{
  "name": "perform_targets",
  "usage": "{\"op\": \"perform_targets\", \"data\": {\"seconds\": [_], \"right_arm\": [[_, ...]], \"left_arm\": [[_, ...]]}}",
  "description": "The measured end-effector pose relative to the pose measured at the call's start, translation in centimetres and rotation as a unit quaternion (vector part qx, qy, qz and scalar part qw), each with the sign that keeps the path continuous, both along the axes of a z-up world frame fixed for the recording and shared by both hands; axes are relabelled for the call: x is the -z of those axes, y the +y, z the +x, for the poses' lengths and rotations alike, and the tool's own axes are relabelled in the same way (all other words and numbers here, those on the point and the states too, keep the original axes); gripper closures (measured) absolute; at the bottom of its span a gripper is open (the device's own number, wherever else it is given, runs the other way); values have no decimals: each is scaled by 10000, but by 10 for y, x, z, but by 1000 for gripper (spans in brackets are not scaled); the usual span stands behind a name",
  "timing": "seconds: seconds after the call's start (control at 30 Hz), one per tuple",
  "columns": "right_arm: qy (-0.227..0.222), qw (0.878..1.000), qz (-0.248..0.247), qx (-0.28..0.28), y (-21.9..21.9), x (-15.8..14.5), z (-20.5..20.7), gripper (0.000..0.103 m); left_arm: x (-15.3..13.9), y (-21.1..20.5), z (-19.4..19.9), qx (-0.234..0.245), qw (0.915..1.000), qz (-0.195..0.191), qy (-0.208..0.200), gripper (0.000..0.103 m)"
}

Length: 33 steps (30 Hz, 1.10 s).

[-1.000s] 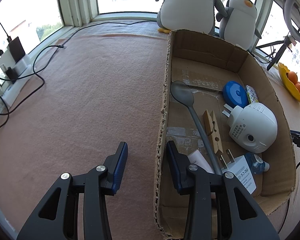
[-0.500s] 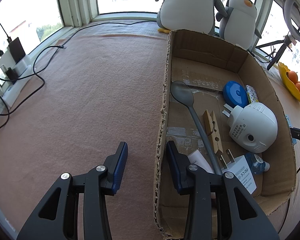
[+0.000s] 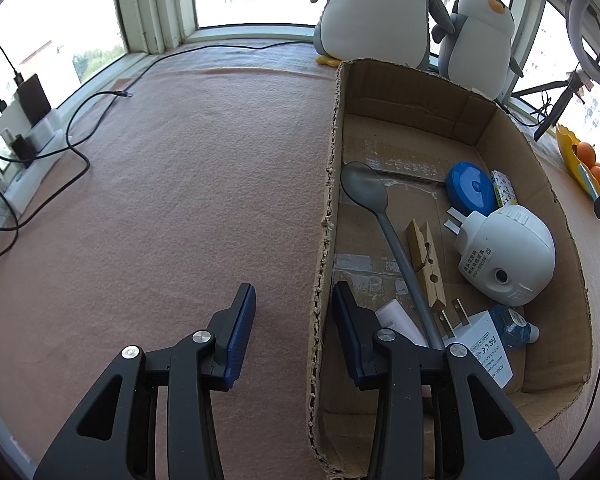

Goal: Organize rigid objects
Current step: 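Carry the blue phone stand into the box and release it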

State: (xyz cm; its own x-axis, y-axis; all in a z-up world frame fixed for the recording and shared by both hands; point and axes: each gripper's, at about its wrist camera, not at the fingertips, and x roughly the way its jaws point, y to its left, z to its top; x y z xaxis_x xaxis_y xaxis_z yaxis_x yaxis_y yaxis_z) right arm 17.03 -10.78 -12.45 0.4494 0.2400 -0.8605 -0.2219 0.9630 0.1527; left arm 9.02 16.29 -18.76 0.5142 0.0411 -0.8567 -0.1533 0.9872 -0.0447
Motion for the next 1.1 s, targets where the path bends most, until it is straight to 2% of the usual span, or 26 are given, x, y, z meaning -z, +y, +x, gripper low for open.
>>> {"op": "perform_targets", "data": {"seconds": [0.33, 0.77, 1.1], "right_arm": [[-276, 9979, 241, -534, 67, -21, 12, 70], [-99, 9954, 256, -921, 129, 0, 30, 70], [37, 9947, 46, -1024, 153, 17, 44, 70]], "left_arm": [[0, 0, 0, 2, 10000, 4, -1, 65], [0, 0, 0, -6, 10000, 2, -5, 65], [0, 0, 0, -5, 10000, 2, -6, 65]]}}
